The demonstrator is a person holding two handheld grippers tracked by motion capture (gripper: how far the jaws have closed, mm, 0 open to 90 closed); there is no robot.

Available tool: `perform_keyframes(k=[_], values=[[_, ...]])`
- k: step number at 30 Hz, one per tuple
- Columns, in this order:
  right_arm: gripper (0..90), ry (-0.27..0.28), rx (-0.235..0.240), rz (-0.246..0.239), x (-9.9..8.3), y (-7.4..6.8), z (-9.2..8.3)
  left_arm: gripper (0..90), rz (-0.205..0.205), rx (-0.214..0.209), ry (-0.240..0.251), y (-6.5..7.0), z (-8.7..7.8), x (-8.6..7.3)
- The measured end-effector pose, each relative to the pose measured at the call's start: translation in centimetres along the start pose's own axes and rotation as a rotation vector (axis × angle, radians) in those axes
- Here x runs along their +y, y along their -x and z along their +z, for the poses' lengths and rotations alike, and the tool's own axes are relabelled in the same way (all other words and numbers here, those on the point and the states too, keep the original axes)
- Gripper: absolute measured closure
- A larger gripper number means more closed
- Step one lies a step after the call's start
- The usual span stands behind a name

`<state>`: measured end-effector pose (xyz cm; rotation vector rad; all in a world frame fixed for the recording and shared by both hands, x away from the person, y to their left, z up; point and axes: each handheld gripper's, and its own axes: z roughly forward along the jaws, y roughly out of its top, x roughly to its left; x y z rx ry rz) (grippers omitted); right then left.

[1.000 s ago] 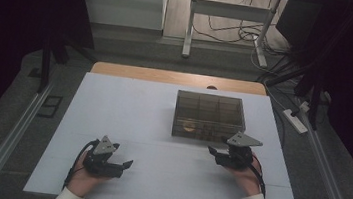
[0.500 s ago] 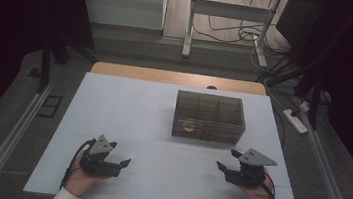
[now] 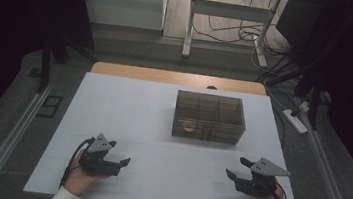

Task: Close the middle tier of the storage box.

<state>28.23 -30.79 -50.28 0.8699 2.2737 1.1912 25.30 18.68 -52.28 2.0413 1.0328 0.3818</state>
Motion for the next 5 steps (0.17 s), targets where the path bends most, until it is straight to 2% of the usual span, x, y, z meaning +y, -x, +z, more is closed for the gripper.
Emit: perform_keyframes(k=[5], values=[[30.8, -0.002, 0.008, -0.004, 0.01, -0.07, 0.15, 18.2, -0.003, 0.003, -0.001, -0.10, -0.03, 0.00]])
